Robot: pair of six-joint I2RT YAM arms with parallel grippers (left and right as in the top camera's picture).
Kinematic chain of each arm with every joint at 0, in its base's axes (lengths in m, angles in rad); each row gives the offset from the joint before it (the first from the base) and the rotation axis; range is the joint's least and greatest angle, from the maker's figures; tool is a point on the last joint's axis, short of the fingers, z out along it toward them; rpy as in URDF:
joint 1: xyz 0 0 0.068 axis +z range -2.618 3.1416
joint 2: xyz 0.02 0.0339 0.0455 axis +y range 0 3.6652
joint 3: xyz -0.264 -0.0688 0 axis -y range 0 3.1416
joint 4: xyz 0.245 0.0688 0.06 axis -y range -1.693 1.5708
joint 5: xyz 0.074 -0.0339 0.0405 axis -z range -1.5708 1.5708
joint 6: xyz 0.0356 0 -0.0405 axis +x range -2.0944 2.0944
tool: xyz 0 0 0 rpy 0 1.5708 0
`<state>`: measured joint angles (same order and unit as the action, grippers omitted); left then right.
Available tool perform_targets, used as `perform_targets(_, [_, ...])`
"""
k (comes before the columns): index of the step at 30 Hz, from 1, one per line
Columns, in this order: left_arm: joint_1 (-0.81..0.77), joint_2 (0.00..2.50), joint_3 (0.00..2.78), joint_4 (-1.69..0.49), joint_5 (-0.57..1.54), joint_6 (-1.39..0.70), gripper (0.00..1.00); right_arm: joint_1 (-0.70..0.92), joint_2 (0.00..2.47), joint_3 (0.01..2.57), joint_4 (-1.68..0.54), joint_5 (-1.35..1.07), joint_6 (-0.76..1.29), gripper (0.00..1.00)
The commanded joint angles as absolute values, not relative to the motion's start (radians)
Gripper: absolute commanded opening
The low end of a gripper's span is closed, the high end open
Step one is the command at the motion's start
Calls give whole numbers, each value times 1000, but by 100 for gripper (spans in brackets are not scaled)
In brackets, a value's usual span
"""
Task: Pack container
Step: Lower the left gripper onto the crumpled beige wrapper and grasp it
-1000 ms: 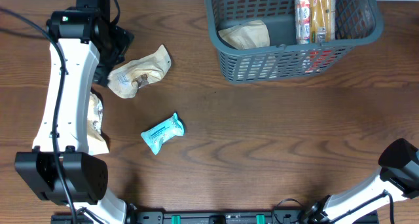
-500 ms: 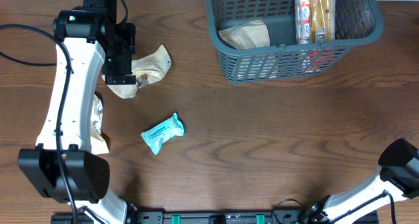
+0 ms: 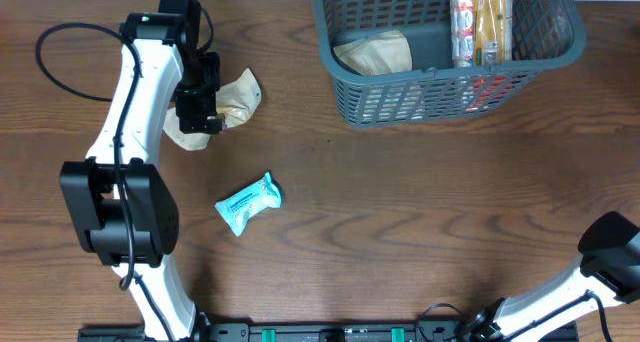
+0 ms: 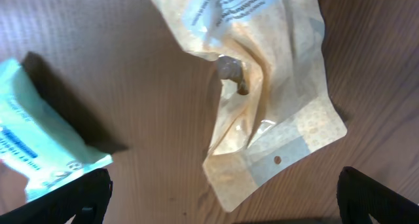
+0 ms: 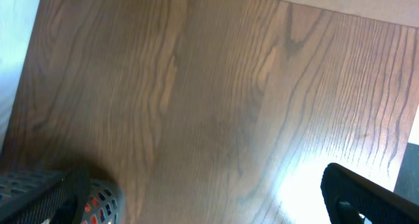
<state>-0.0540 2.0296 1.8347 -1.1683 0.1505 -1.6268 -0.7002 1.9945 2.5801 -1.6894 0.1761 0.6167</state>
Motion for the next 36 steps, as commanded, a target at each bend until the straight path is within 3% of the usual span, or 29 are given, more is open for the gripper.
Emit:
perform_targets(1, [-51, 2049, 1834, -1154, 134, -1641, 98, -713, 2001, 2575, -1698, 194, 606, 99])
perform_targets(16, [-20, 2128, 1834, -1136, 67, -1773, 99, -713, 2001, 2575, -1698, 194, 560, 99])
perform_targets(36, [-16, 2272, 1834, -1085, 47, -1775, 99, -713, 2001, 2575, -1698, 194, 533, 99])
